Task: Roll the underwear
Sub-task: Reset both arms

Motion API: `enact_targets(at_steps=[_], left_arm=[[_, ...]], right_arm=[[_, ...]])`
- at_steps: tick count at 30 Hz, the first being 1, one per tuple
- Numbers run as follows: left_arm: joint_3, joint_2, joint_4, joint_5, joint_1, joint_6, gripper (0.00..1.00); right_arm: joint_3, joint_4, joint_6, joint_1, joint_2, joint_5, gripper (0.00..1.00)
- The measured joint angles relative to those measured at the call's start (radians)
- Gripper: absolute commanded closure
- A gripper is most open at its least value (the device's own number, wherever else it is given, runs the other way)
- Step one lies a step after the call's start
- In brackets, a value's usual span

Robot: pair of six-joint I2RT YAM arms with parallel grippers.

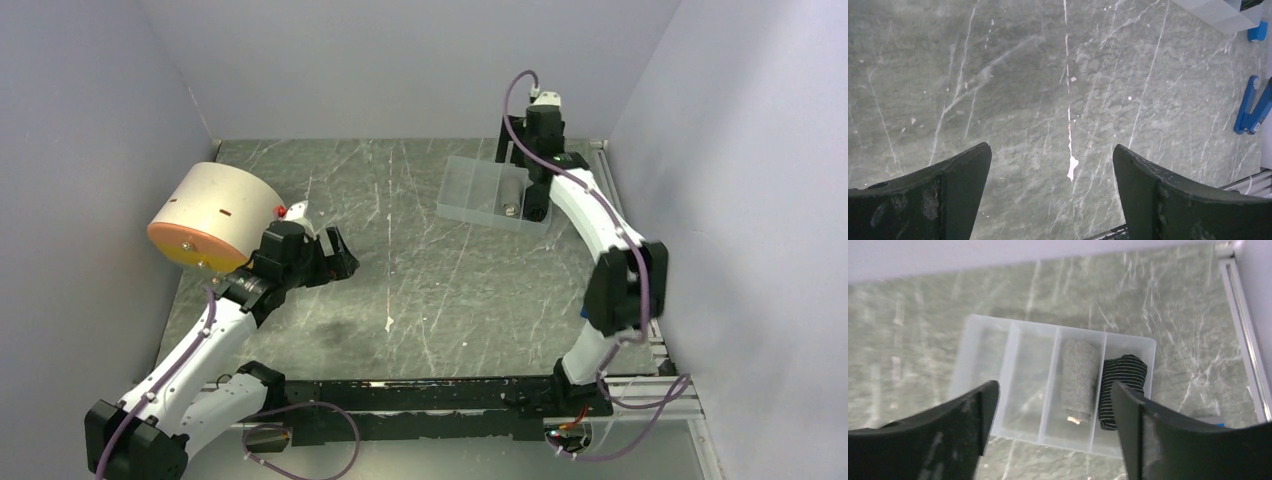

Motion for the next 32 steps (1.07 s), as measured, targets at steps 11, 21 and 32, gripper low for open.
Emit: enact_targets(at_steps=[11, 21, 32], left_arm=[[0.23, 0.063, -0.037, -0.089, 0.0, 0.074, 0.04], [0.332, 0.034, -0.111, -0.269, 0.0, 0.174, 0.03], [0.332, 0.024, -0.14, -0.297, 0.0, 0.177, 0.04]], right_arm=[[-0.55, 0.356, 0.125, -0.002, -0.644, -0.259, 0.0], [-0.649, 0.146, 0.187, 0.0, -0.723, -0.362, 0.0], [-0.64, -0.018, 0.211, 0.0, -0.708, -0.275, 0.0]])
